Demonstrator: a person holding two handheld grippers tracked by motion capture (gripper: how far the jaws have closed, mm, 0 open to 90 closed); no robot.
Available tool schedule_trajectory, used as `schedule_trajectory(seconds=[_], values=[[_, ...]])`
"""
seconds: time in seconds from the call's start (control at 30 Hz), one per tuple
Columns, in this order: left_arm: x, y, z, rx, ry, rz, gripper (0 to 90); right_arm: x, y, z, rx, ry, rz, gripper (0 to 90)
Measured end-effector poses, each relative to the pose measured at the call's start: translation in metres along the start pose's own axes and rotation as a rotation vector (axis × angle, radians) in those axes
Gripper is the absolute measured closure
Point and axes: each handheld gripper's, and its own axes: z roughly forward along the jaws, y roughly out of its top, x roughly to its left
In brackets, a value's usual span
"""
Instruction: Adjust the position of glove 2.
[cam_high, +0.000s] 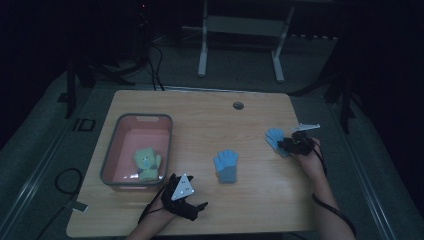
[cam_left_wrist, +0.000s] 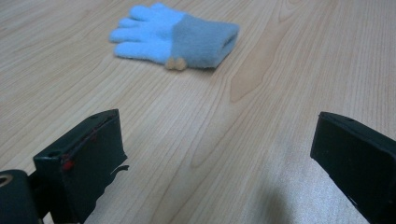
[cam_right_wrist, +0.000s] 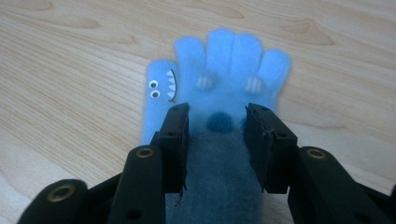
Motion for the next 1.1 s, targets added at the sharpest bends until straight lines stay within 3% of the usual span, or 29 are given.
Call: schedule_trajectory(seconds=[0.23, 0.4, 0.5, 0.73, 0.93, 1.1], values=[[0.000, 0.000, 0.000, 0.002, -0.001, 0.006, 3.0, 0.004, -0.004, 0.000, -0.018, -0.037, 0.002, 68.9], [0.000, 0.000, 0.000, -0.004, -0.002, 0.011, 3.0, 0.010, -0.003, 0.001, -0.014, -0.060, 0.038, 83.6], [0.000, 0.000, 0.001, -0.001, 0.000, 0.010, 3.0, 0.016, -0.002, -0.001, -0.016, -0.087, 0.083, 86.1], [-0.001, 0.000, 0.001, -0.006, 0.002, 0.005, 3.0, 0.046, 0.002, -0.032, -0.067, -0.169, 0.188, 87.2], [-0.001, 0.000, 0.000, -0.006, -0.004, 0.002, 3.0, 0.079, 0.003, -0.056, -0.108, -0.247, 0.224, 87.2], [-0.001, 0.000, -0.001, -0.010, -0.002, 0.004, 3.0, 0.102, -0.003, -0.066, -0.128, -0.242, 0.285, 87.2]])
